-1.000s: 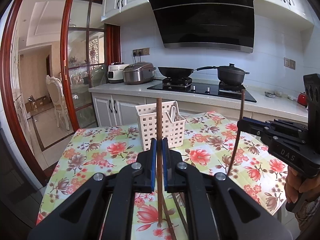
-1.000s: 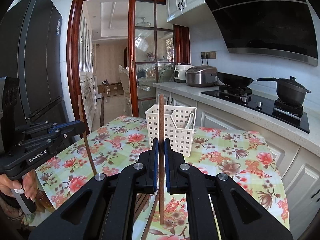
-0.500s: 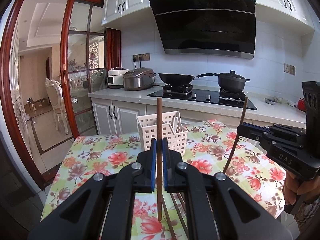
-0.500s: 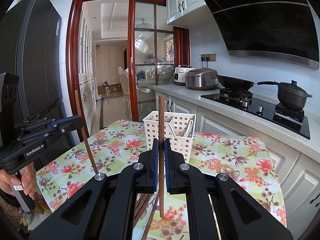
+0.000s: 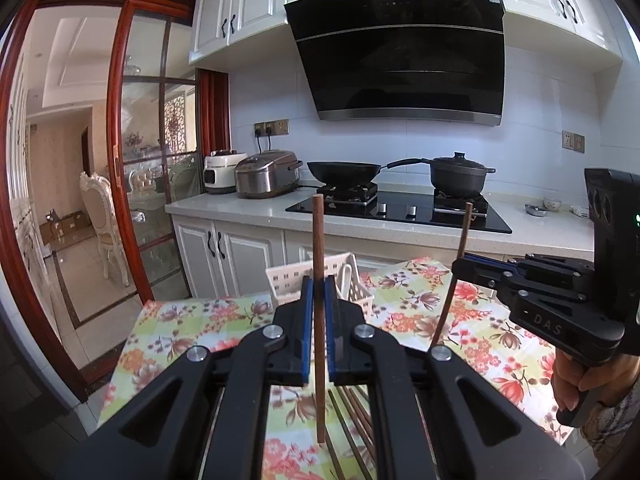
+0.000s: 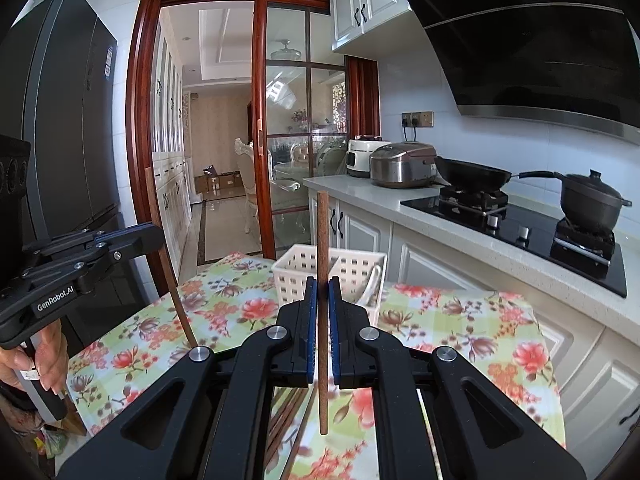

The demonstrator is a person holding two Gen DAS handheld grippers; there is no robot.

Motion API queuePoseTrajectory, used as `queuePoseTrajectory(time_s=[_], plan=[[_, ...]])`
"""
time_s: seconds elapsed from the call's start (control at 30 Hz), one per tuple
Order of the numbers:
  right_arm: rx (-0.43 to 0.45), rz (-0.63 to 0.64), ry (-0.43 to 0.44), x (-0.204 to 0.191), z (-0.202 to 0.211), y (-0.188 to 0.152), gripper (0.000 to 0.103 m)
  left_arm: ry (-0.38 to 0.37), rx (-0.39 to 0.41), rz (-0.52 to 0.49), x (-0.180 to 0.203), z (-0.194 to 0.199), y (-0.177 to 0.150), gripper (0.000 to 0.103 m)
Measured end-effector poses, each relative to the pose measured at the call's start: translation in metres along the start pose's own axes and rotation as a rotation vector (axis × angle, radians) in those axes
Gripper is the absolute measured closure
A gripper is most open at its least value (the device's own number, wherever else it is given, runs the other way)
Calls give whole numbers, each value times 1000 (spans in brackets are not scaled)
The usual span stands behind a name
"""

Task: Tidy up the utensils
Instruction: 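Lift both chopsticks upright and carry them toward the caddy, then lower both chopsticks into the caddy and open both tools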

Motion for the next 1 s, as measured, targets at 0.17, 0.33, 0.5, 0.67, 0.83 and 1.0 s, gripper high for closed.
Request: queuePoseTrajectory(time_s=[0.17, 0.33, 0.5, 0.67, 0.83, 1.0], plan=[[11, 9, 28, 0, -14, 26, 97, -31, 4, -15, 2, -18, 19, 97], [37, 27, 35, -1, -28, 58, 97, -46, 17, -34, 0, -33, 47, 97], [57, 28, 40, 7, -43, 93, 97, -54, 39, -21, -16, -45, 90, 97], [83, 24, 33, 14, -57, 130, 97, -35, 66, 0, -38, -60, 135, 97], [78, 2, 22, 27, -82, 148, 97, -13, 88, 22, -52, -84, 157, 97], [10, -54, 31, 44, -123, 129, 97, -19, 47, 89, -60, -127, 135, 97]])
Point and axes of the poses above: each gripper's, at about its wrist camera, not at the fingertips, and z roughly against the way its jaws point, x to its right, y to its top, the point moved 2 cm from there along -z, roughly the way its jaws point, and after that the axes turned 6 degrees about -z, right-handed, at the moved point
